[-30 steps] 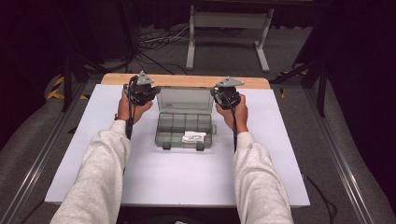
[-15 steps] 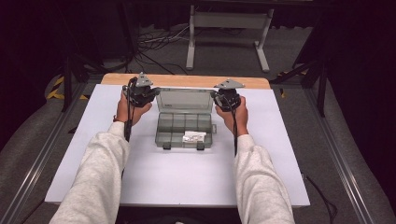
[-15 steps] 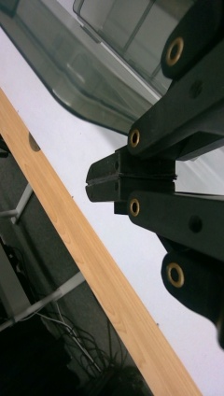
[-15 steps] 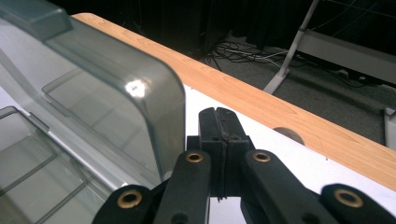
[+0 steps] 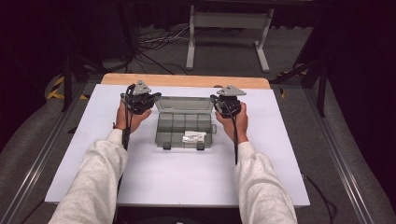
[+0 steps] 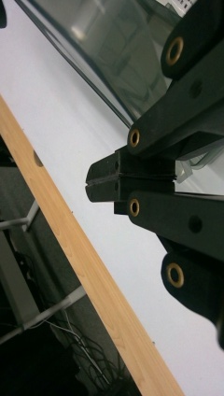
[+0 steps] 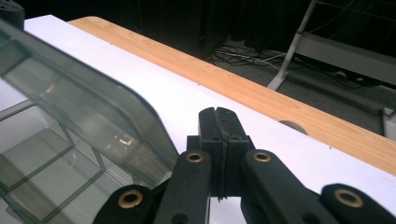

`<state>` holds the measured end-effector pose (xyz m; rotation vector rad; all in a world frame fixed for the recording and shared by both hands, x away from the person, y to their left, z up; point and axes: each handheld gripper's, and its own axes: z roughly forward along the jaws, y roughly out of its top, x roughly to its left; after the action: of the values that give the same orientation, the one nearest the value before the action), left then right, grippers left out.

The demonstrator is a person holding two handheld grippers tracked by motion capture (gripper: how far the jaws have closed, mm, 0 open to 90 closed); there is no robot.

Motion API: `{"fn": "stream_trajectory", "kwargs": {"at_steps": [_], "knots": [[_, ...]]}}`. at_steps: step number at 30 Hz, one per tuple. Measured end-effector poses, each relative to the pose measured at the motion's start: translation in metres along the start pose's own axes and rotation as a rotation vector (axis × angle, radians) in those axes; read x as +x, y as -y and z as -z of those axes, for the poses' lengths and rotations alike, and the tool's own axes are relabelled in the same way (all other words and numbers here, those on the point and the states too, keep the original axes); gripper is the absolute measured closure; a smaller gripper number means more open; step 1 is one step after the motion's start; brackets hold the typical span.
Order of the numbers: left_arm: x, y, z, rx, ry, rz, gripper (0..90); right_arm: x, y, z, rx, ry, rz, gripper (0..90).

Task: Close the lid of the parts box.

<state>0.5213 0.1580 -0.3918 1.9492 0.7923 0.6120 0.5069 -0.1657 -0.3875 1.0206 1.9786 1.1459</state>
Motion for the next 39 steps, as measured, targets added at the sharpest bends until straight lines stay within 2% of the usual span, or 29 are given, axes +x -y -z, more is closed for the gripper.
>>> {"fn": "stream_trajectory", "kwargs": {"at_steps": [5, 13, 25, 33, 39], "knots": [[-0.006, 0.006, 0.003, -0.035, -0.017, 0.047, 89.9, 0.003, 0.005, 0.005, -0.002, 0.013, -0.018, 90.0], [-0.01, 0.011, 0.007, -0.041, -0.015, 0.058, 89.9, 0.009, 0.011, 0.013, -0.005, 0.024, -0.036, 90.0], [-0.013, 0.014, 0.009, -0.029, -0.009, 0.023, 89.9, 0.014, 0.019, 0.023, -0.008, 0.019, -0.029, 90.0], [-0.017, 0.016, 0.014, -0.033, 0.008, 0.017, 89.9, 0.013, 0.022, 0.026, -0.005, 0.006, -0.019, 90.0], [-0.019, 0.017, 0.017, -0.03, -0.001, -0.008, 89.9, 0.015, 0.022, 0.026, -0.002, 0.001, -0.013, 90.0]]}}
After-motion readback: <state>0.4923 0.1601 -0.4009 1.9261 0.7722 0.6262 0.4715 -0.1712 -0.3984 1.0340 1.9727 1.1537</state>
